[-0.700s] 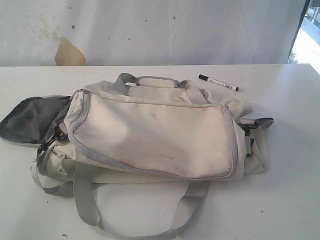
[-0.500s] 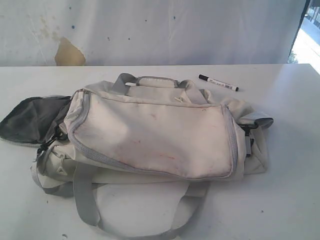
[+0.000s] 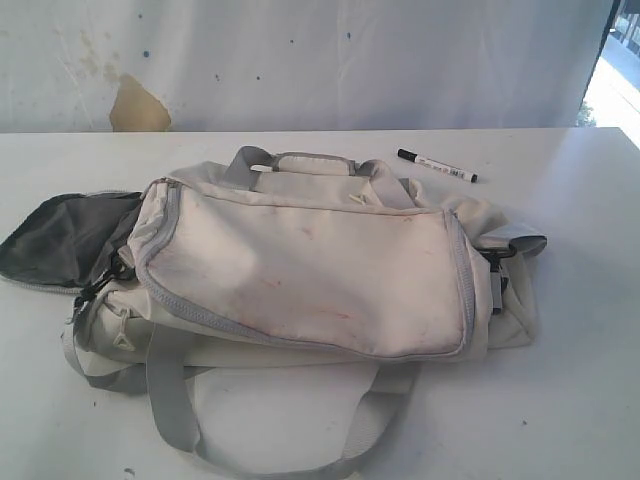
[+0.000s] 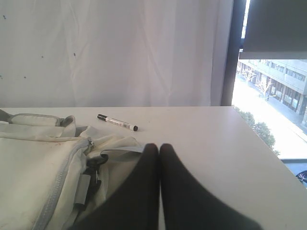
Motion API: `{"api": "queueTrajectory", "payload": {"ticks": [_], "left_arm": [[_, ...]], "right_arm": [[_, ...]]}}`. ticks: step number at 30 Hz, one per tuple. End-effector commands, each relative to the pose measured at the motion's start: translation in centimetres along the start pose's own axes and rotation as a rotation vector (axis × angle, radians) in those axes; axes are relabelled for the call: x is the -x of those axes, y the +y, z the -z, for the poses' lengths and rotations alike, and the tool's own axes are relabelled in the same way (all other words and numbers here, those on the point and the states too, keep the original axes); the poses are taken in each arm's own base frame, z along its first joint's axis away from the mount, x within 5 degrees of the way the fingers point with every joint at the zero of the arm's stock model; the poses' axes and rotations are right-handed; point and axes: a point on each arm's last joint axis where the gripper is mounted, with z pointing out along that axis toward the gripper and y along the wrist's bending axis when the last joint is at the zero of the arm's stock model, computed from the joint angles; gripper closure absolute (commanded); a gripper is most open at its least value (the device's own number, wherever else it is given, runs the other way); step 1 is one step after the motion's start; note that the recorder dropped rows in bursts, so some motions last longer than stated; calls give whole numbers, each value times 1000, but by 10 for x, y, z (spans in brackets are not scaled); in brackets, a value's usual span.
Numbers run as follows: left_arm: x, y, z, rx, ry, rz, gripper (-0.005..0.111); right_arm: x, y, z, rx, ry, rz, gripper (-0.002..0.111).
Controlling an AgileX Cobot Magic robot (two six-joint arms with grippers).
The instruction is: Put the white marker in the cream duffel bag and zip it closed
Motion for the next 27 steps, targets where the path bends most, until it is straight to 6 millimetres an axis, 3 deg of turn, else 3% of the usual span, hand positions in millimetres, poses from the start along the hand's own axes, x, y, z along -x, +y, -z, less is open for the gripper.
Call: {"api": "queueTrajectory", "payload": {"ticks": [1, 8, 14, 18, 27], "left_arm": [[-2, 0, 0, -1, 2, 12, 107], [4, 0, 0, -3, -60, 20, 107], [11, 0, 1, -5, -120, 35, 107], [34, 1, 6, -4, -185, 52, 107], [89, 5, 29, -8, -243, 96, 107]], "right_arm": [[3, 0, 0, 1, -19, -1, 108], [5, 0, 0, 3, -38, -1, 108], [29, 2, 5, 25, -303, -1, 108], [46, 1, 8, 24, -350, -12, 108], [72, -4, 18, -13, -175, -16, 108]]}}
